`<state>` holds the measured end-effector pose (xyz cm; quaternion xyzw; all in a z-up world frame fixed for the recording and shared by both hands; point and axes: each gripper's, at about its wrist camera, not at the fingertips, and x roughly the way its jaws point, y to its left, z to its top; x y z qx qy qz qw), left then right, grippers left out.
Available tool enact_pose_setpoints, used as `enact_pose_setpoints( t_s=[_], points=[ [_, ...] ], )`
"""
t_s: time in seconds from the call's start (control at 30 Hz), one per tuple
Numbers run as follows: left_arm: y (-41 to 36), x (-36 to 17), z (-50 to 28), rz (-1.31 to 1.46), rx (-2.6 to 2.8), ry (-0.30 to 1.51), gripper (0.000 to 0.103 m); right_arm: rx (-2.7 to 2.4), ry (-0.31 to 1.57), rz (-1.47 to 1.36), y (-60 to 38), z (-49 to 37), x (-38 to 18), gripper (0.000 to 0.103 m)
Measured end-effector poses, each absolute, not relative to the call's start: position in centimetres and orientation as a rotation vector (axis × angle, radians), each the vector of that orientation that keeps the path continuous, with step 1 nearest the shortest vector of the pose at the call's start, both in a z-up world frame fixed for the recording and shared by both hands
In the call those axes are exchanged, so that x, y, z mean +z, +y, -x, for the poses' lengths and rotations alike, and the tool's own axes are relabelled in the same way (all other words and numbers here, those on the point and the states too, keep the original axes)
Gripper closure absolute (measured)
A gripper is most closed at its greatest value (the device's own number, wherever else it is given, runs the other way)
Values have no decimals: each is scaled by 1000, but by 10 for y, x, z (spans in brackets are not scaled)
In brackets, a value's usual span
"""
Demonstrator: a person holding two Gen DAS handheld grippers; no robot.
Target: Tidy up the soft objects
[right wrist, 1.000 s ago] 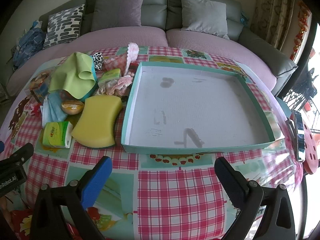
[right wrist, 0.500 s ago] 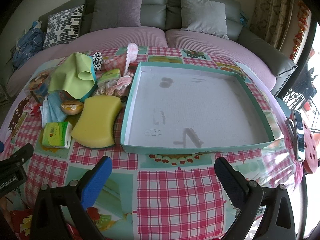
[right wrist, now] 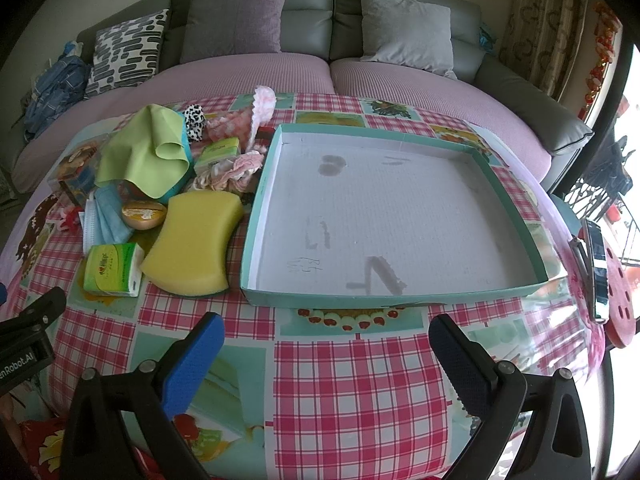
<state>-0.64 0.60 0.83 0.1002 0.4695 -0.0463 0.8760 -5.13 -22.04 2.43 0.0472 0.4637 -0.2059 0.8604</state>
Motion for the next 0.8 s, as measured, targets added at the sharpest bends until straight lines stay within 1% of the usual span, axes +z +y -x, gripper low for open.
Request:
enact_pose_setpoints(
  t_s=[0.8],
  points=[
    [3,6,7,-215,-92,984,0,-433,973,-98,-220,52,24,0]
  ],
)
